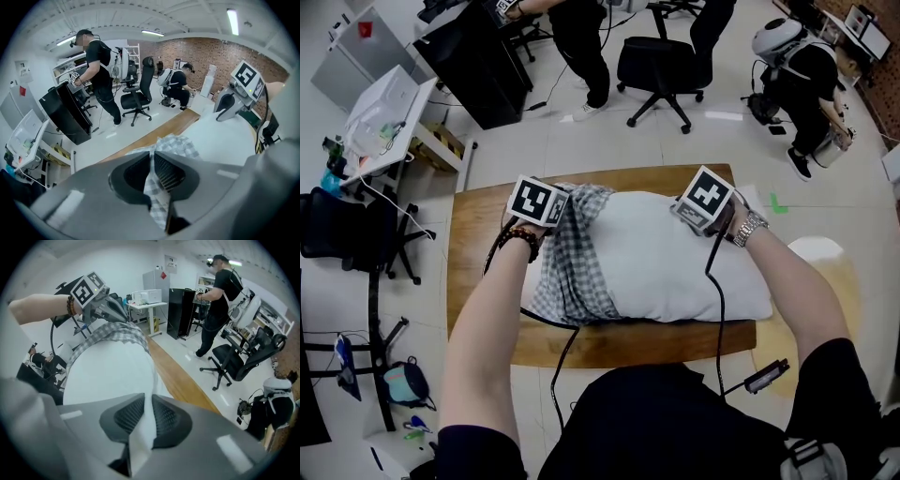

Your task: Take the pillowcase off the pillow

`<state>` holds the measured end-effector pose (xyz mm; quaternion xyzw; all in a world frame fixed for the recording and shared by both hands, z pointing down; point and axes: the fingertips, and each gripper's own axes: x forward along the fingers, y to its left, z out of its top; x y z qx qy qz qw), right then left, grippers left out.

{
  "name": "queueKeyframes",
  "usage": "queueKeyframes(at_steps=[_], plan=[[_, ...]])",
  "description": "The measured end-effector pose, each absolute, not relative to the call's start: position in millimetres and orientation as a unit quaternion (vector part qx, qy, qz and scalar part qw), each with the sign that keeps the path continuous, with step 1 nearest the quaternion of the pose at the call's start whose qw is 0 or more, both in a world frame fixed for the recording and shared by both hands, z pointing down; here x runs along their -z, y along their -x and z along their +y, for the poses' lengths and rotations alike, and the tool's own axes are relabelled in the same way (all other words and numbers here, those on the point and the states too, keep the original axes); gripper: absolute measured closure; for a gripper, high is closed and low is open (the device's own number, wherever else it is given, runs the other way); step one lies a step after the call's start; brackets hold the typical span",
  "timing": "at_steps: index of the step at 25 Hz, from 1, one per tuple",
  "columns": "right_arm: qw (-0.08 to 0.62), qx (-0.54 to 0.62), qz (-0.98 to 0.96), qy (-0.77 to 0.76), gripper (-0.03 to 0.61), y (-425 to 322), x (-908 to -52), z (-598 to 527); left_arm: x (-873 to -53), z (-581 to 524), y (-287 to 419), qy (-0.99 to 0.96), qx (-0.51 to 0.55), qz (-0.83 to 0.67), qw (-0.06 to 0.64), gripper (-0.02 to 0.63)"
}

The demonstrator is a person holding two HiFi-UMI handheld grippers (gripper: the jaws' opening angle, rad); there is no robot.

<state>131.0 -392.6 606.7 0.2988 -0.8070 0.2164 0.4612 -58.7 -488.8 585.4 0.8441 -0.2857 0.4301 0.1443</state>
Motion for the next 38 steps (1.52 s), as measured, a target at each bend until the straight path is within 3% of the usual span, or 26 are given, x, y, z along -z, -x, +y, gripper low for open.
queueKeyframes(at_steps=[9,23,38], plan=[[0.434,-0.128,-0.827,-0.333,0.362,-119,-591,-388,-563,-464,65,-0.862,-0.384,-0.303,0.133,0.532],[0.415,-0.088,-0.848,-0.317,0.350,-74,-571,-294,-569,-374,106,-0.861,-0.352,-0.339,0.140,0.512],[0.433,-0.028,-0.857,-0.277,0.298,-5,-593,-196,-617,-260,142,-0.867,-0.319,-0.343,0.171,0.440]])
